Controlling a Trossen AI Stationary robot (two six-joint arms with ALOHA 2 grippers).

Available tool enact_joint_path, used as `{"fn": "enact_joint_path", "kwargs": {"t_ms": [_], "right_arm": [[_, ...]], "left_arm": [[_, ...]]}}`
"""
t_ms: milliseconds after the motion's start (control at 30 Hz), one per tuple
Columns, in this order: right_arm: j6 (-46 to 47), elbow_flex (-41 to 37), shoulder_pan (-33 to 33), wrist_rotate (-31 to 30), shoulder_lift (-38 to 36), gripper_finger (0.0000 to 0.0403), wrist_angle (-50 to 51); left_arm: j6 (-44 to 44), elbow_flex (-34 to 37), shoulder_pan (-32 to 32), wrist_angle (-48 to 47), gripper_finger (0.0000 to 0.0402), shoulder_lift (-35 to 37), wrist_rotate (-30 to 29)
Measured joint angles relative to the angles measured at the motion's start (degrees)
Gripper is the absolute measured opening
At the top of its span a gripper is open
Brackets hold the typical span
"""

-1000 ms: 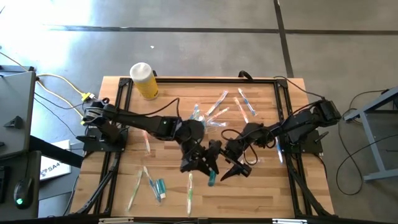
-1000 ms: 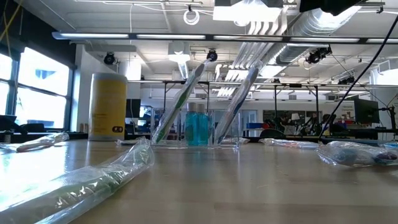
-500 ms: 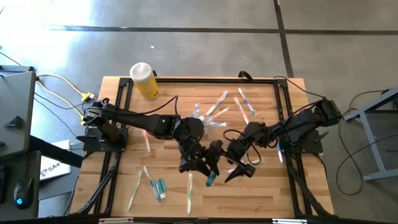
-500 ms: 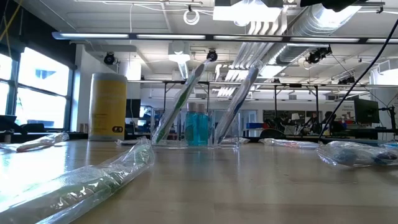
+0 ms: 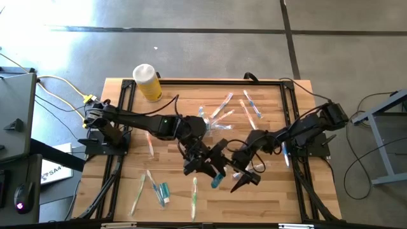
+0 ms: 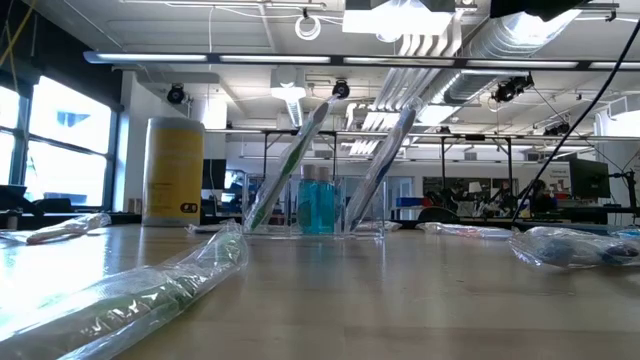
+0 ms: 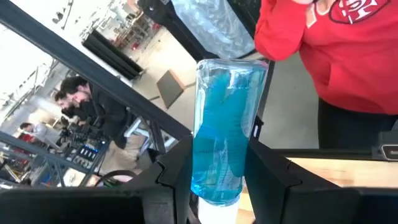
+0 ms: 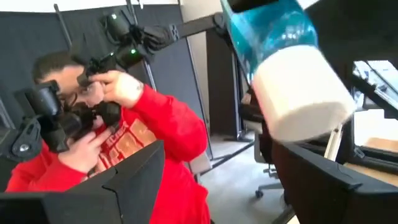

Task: Pick & Place toothbrushing station
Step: Put the blue mouthwash into the transparent organizer

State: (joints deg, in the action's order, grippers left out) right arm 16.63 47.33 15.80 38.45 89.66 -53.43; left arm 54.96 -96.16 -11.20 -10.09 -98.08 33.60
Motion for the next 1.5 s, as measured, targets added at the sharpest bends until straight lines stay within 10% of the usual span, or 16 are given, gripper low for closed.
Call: {"fn": "enact_joint_path", "kwargs": {"t_ms": [900, 1500], "right_arm": [[-0.31, 0.02, -1.16, -2.16, -0.08, 0.0287, -1.22], [-1.85, 0.07, -1.23, -1.46, -0.10, 0.0132, -0.74]], "left_arm": [[-1.51, 0.18, -0.04, -3.76, 0.0115, -1.53, 4.61], [-2.89, 0.11, -0.02, -1.27, 0.0115, -1.86, 4.18]]}}
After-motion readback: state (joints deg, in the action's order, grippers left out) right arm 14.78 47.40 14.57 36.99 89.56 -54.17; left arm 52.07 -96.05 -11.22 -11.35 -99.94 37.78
